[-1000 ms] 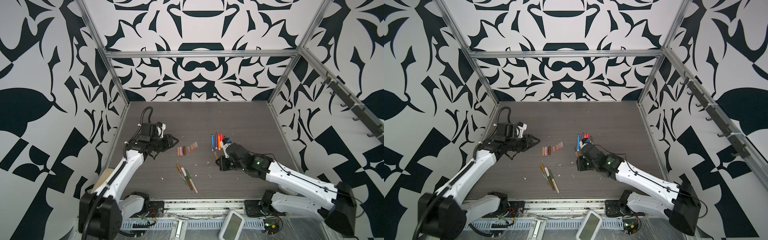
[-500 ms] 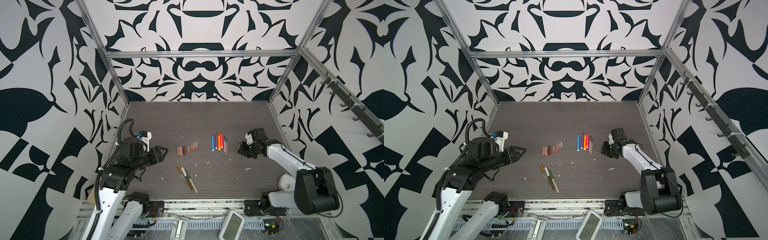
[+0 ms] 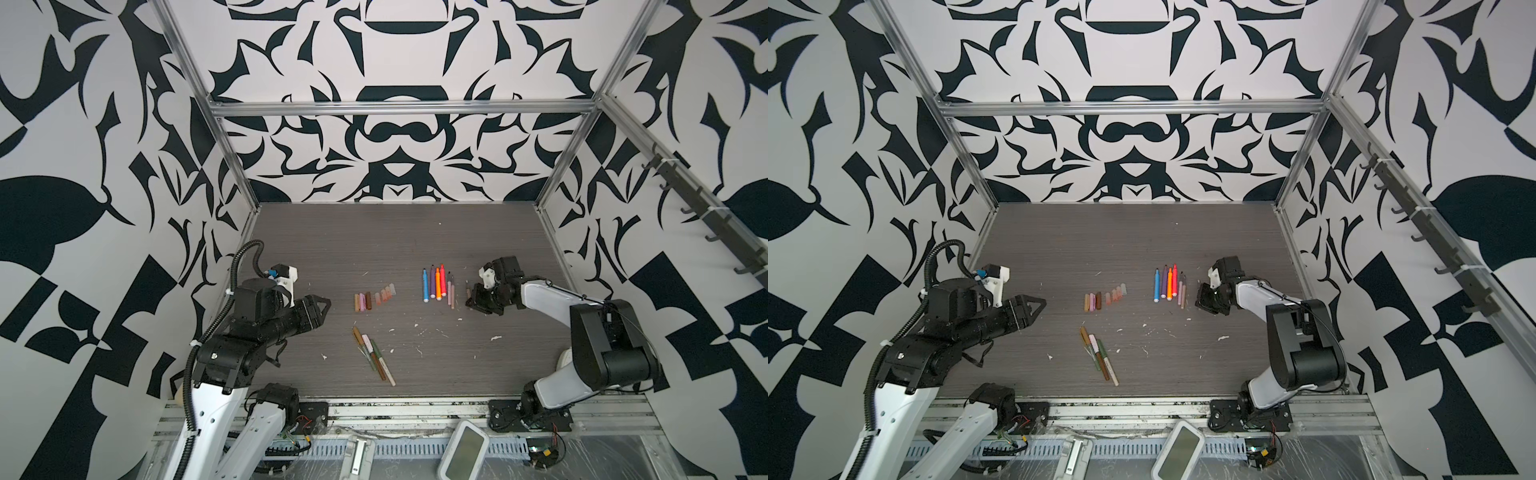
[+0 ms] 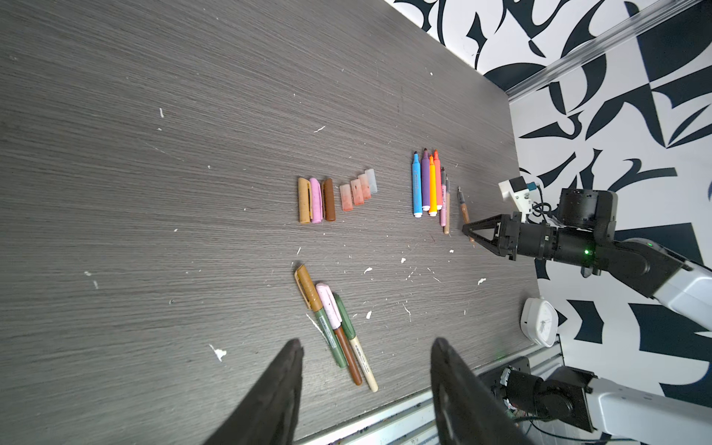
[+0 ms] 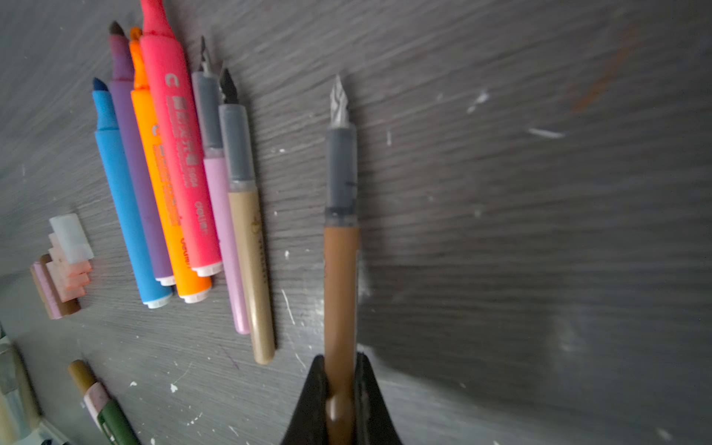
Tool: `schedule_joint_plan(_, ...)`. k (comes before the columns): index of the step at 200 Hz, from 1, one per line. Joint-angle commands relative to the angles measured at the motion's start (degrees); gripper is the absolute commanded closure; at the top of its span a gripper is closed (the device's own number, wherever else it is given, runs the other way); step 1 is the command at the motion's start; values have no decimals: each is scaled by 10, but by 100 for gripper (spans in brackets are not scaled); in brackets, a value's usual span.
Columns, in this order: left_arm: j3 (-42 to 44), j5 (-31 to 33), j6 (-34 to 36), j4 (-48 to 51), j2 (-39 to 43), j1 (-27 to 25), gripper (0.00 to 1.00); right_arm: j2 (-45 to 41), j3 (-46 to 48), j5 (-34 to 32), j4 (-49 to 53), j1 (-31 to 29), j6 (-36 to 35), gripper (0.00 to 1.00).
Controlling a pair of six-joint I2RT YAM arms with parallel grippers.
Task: Open the pen caps
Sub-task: 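Carry the uncapped brown pen to the marker cluster and release it with the right gripper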
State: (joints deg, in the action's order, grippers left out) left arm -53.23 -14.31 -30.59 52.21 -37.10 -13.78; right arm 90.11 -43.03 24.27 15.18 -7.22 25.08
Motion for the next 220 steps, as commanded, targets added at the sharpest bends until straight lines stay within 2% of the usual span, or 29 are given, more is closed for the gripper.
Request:
schedule_joint_plan(1,5,1,4,14,2,2,44,21,-16,44,-26,-2,-2,100)
schedule_joint_plan(32,9,3,2,9,9,2,44,38,-15,58,-36,-2,5,100)
schedule_joint_plan(50,9,4,1,8,9,2,44,37,-15,59,-36,-2,7,81)
schedule_joint_plan(71,10,4,1,9,5,3,44,28,-13,56,-35,-2,6,71)
schedule_joint_plan(157,11,5,0,7,2,3,44,21,-17,67,-29,-2,6,65)
schedule_joint_plan(220,11,5,-1,7,-3,2,44,12,-14,109,-42,-2,14,57)
